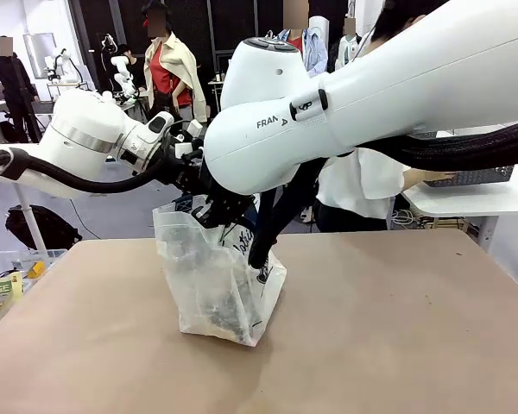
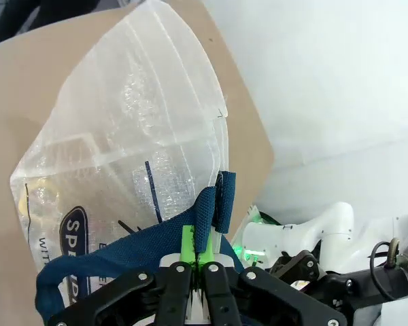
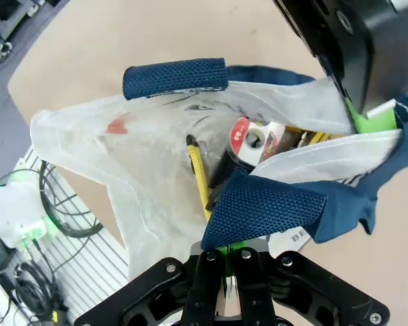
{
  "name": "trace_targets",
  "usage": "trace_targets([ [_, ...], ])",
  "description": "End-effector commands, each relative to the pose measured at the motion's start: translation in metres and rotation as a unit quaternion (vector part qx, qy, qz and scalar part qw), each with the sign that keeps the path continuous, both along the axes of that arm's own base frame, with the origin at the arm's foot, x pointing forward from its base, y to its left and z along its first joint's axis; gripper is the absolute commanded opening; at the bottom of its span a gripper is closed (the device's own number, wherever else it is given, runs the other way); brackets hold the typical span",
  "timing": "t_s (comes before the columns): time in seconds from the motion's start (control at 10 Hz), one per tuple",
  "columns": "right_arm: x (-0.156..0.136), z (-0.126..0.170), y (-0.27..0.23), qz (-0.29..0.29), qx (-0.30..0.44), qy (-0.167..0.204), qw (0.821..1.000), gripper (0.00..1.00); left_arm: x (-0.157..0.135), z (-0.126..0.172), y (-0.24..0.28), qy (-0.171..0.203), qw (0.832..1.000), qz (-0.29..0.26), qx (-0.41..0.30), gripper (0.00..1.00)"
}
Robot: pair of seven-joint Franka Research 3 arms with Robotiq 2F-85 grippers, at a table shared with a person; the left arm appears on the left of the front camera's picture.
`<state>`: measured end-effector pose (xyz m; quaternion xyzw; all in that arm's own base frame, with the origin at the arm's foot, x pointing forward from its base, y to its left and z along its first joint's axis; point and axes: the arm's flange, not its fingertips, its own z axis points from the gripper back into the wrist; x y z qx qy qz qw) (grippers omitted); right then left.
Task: Transfer purchased items from the store into the shopping bag.
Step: Move the Reusable shopping bag to the right side of the table.
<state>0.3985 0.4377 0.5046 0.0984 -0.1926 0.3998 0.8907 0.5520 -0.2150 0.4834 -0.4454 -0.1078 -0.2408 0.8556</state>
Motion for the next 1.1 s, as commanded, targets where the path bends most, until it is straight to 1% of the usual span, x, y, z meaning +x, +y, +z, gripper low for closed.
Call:
trace_targets([
  [0.0, 0.003, 0.000, 0.004, 0.018, 0.009, 0.008, 1.000, 0.00, -0.001, 0.004, 0.002, 0.026, 0.999, -0.007, -0.033, 0.00],
  [0.2, 0.006, 0.000, 0.004, 0.017, 0.011, 0.009, 1.000, 0.00, 0.002, -0.003, 0.000, 0.049, 0.997, -0.029, -0.049, 0.00],
  [0.3, 0.007, 0.000, 0.004, 0.017, 0.013, 0.011, 1.000, 0.00, 0.002, -0.005, -0.002, 0.050, 0.997, -0.033, -0.045, 0.00],
  [0.4, 0.007, 0.000, 0.004, 0.018, 0.013, 0.011, 1.000, 0.00, 0.002, -0.006, -0.003, 0.050, 0.997, -0.038, -0.044, 0.14],
  [0.7, 0.008, 0.002, 0.005, 0.019, 0.007, 0.005, 1.000, 0.00, 0.004, -0.009, -0.005, 0.054, 0.996, -0.043, -0.058, 0.71],
  [1.0, 0.009, 0.002, 0.013, 0.021, 0.000, 0.005, 1.000, 0.00, 0.010, -0.015, -0.004, 0.069, 0.993, -0.052, -0.078, 0.71],
])
